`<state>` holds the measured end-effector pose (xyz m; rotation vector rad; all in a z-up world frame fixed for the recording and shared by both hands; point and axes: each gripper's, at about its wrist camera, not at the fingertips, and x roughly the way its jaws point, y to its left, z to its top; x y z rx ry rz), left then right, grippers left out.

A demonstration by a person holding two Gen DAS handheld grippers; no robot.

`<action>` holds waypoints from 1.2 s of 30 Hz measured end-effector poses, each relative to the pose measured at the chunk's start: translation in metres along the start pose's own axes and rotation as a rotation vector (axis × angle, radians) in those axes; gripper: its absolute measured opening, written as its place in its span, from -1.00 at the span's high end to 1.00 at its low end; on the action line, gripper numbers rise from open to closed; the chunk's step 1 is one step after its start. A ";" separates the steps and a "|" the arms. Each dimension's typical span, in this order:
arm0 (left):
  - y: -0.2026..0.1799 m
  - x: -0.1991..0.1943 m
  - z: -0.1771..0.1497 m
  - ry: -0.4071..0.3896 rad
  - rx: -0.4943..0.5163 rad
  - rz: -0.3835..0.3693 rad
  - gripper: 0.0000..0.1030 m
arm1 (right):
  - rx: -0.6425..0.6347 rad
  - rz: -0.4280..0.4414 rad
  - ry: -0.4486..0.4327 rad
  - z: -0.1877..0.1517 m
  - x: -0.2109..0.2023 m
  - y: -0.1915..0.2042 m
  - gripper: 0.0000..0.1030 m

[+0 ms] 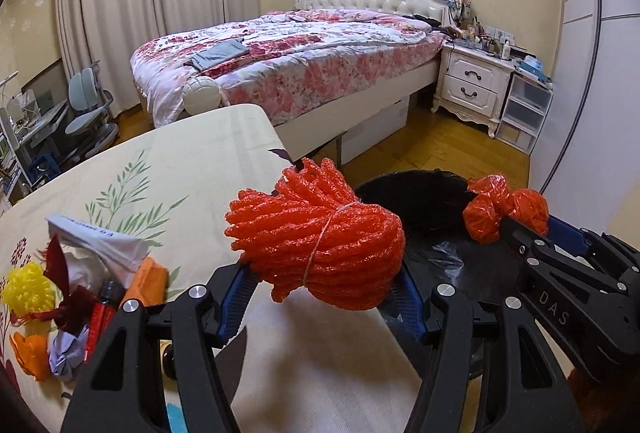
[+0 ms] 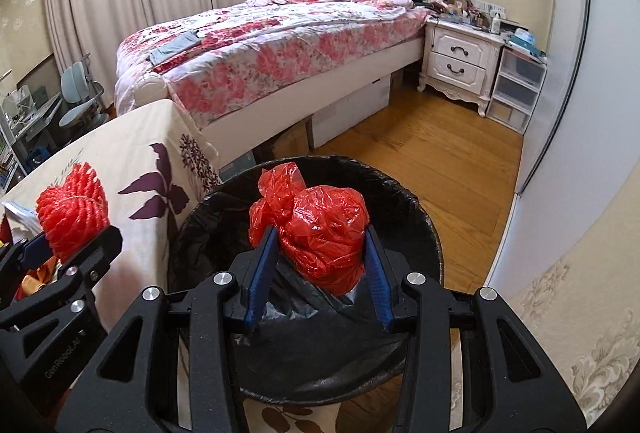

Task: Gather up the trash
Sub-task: 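Carry both items over the black bin and open both tools to drop them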

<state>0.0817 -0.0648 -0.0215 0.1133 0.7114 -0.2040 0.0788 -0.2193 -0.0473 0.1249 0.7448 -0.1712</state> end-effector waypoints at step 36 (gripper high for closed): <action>-0.017 0.014 0.015 -0.001 0.026 0.006 -0.71 | 0.068 -0.086 -0.022 0.002 -0.012 -0.025 -0.20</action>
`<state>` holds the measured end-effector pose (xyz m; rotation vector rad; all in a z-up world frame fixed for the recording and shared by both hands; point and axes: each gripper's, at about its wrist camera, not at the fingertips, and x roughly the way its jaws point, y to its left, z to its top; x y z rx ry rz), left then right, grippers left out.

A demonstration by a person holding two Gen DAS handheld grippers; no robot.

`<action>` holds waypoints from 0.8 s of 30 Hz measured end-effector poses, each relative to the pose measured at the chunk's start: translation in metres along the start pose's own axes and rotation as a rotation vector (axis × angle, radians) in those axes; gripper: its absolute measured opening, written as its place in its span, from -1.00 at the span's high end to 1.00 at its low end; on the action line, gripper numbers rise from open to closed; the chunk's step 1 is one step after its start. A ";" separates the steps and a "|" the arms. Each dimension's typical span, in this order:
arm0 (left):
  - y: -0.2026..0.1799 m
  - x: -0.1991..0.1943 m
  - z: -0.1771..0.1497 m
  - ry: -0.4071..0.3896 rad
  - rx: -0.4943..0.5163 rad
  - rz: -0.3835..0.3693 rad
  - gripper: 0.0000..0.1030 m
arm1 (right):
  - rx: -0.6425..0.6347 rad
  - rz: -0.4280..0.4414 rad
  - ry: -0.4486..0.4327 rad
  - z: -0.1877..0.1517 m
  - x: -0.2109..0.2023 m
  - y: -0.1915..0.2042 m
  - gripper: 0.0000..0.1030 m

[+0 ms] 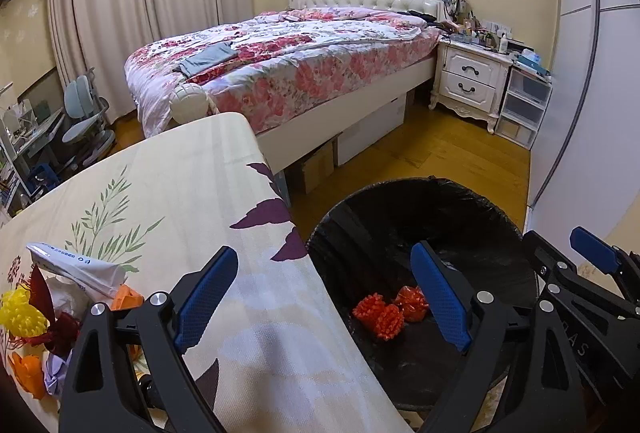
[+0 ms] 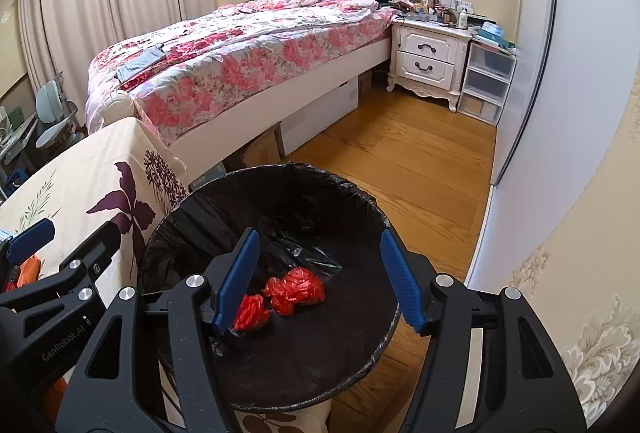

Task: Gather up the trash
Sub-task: 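Carry both items over the black bin and open both tools to drop them, then move both open tools back over the table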

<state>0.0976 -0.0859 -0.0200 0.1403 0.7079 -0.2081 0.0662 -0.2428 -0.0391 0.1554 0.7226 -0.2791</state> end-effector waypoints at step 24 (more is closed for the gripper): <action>0.088 -0.095 -0.071 0.031 -0.069 0.104 -0.71 | -0.121 0.145 0.019 -0.057 -0.083 0.061 -0.20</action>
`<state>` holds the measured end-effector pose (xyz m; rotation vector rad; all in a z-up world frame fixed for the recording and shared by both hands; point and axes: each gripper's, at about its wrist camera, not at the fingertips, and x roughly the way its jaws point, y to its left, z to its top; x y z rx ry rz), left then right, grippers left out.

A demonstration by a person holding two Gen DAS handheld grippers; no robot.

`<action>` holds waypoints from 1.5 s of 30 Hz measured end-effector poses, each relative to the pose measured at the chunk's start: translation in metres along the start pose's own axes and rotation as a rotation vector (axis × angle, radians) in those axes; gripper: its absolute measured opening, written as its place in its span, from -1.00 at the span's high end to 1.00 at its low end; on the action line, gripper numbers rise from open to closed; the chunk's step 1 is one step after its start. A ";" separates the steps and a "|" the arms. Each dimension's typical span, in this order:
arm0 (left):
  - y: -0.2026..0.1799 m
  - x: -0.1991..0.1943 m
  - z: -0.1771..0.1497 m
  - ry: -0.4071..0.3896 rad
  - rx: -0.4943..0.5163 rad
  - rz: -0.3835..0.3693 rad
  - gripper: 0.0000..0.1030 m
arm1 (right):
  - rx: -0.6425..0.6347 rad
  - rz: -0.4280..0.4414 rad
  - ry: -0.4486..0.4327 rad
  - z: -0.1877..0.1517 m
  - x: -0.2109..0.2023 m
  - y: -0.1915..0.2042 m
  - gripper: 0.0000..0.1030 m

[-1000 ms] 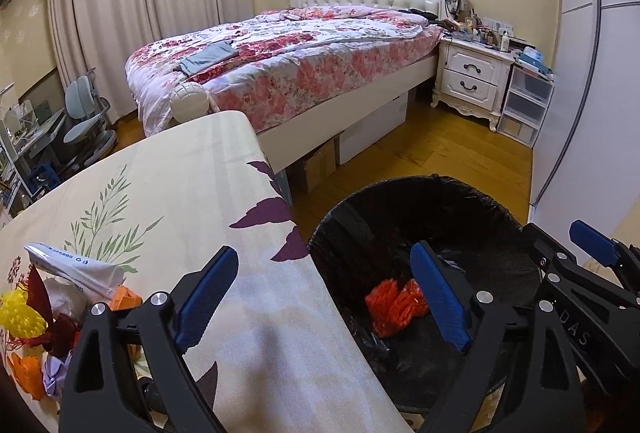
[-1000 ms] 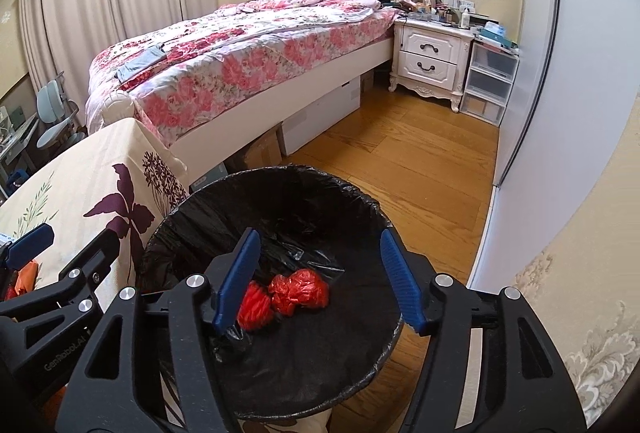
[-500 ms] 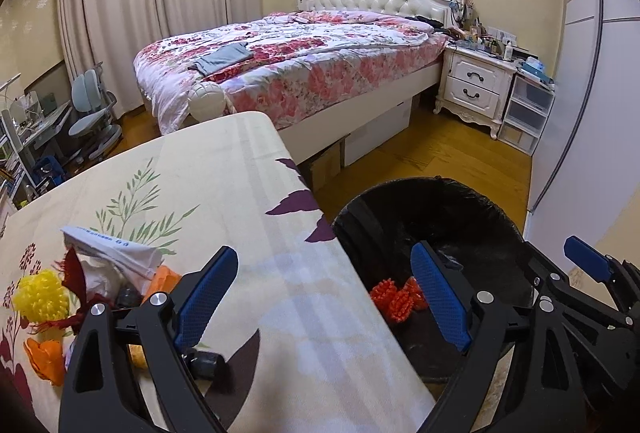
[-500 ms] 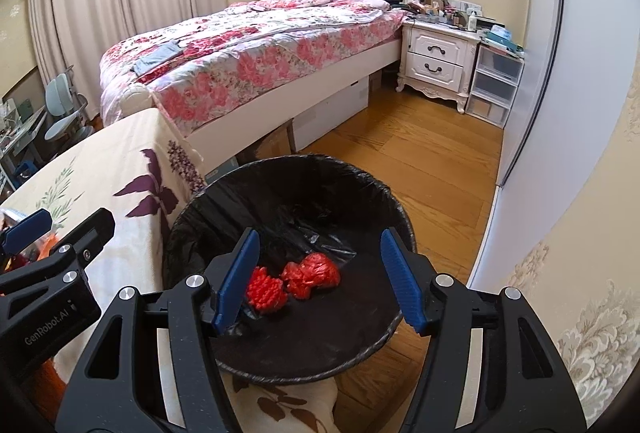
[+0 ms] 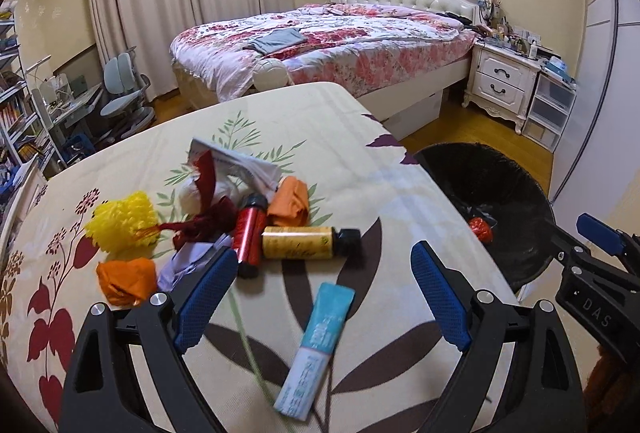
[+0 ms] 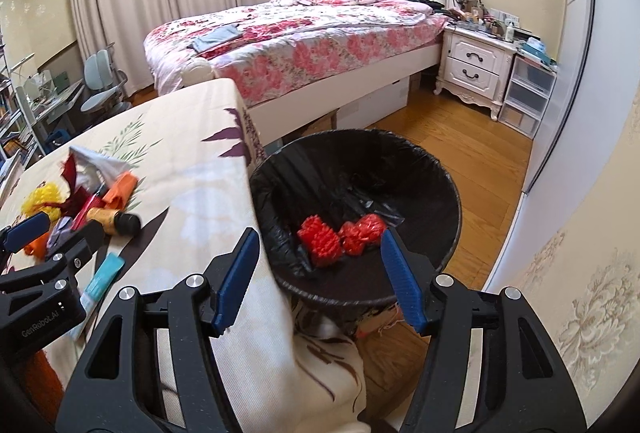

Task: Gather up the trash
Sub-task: 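Move both open tools back over the table, then grasp the blue-white toothpaste tube with the left tool, then grasp the gold bottle with the right tool while the left tool holds the tube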

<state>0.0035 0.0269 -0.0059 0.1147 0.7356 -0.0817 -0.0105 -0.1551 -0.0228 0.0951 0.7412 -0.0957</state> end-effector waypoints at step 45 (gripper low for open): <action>0.083 -0.021 -0.053 0.046 -0.066 0.056 0.60 | -0.165 0.162 0.045 0.022 0.045 0.096 -0.20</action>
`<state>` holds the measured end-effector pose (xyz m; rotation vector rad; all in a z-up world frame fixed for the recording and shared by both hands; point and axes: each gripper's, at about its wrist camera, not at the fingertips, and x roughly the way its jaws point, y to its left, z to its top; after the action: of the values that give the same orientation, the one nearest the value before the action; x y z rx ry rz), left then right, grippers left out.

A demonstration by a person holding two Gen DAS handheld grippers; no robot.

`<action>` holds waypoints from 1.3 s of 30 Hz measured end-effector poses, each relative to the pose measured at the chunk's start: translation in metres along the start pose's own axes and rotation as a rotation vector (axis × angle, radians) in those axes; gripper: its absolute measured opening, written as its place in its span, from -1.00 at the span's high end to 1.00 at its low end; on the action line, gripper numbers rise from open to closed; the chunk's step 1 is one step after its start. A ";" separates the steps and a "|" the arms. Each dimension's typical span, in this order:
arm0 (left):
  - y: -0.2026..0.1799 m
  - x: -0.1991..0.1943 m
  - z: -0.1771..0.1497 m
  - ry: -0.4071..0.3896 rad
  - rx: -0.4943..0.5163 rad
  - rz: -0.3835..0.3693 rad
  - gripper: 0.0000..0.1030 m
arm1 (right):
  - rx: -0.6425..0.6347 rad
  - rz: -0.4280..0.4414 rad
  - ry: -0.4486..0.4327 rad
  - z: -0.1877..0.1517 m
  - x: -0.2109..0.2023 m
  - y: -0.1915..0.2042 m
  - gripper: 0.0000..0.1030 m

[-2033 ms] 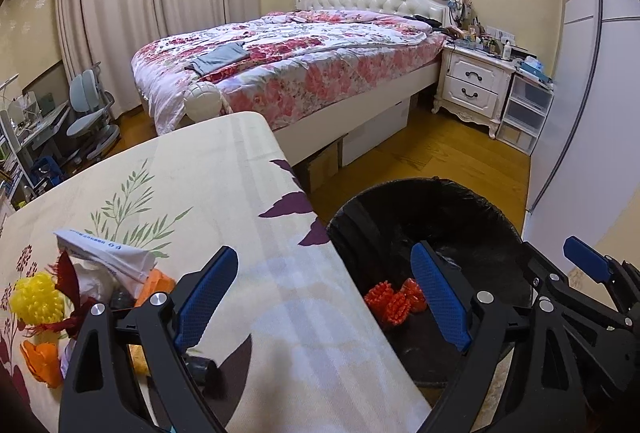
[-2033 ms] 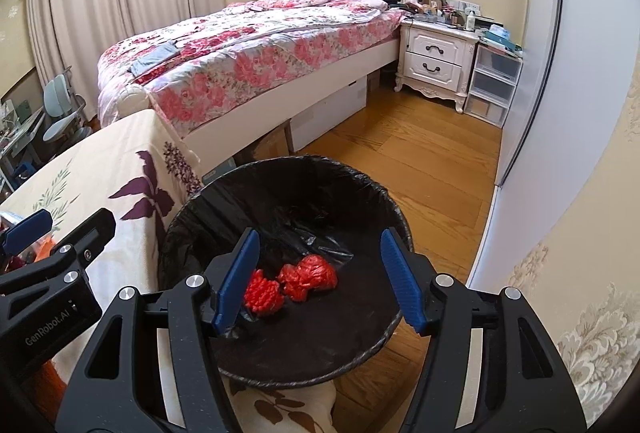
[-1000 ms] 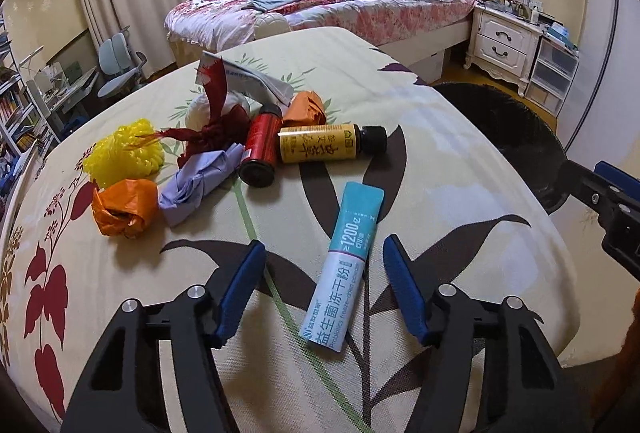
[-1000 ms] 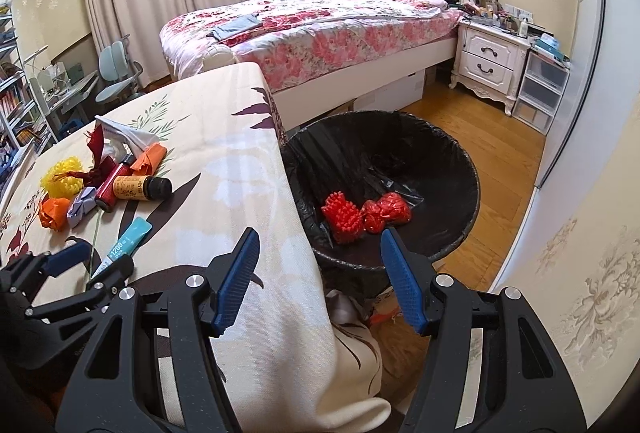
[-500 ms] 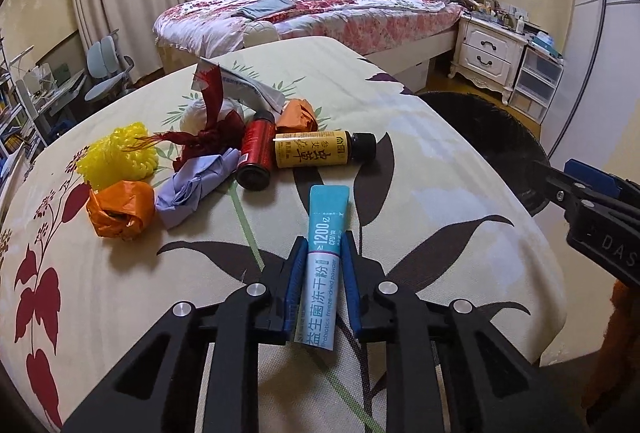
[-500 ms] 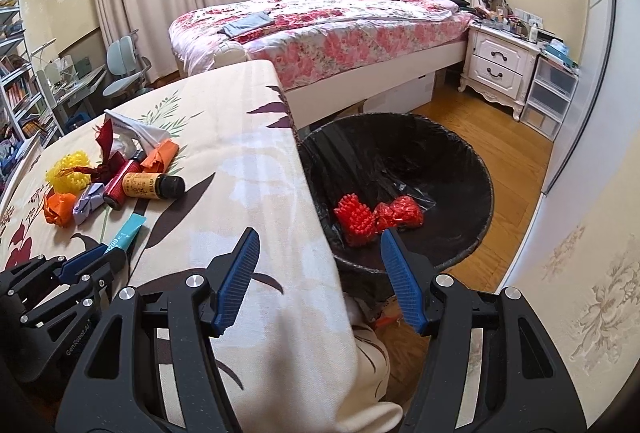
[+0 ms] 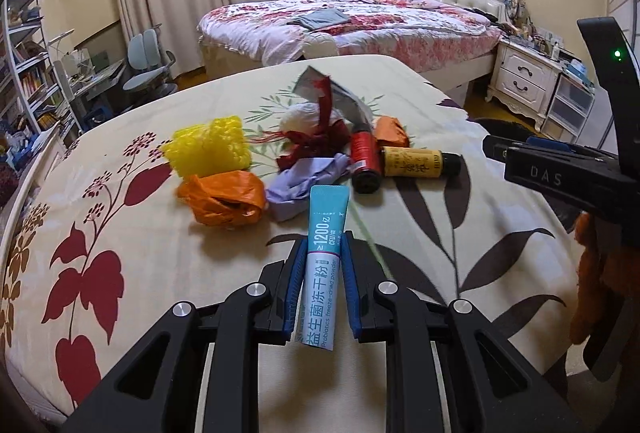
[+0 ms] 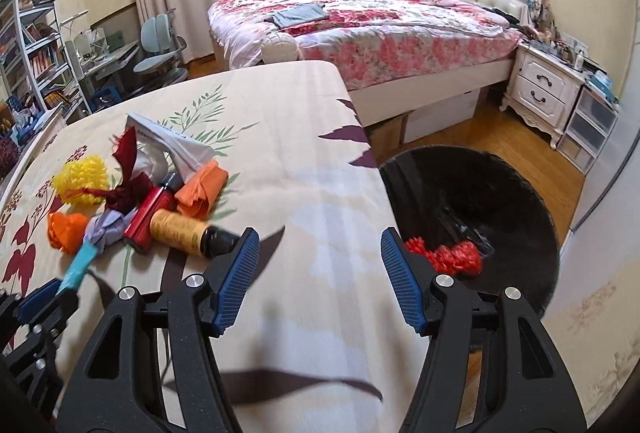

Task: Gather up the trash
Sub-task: 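Grasp the gold bottle with the right tool while the left tool holds the tube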

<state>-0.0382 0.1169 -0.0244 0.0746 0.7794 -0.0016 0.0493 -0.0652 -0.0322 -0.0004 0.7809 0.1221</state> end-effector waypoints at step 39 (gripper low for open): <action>0.042 0.005 -0.004 0.021 -0.104 0.057 0.60 | -0.172 0.167 0.086 -0.003 0.012 0.080 0.11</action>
<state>-0.0363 0.1595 -0.0283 -0.0018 0.7970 0.0939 0.0467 0.0150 -0.0396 -0.1041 0.8538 0.3489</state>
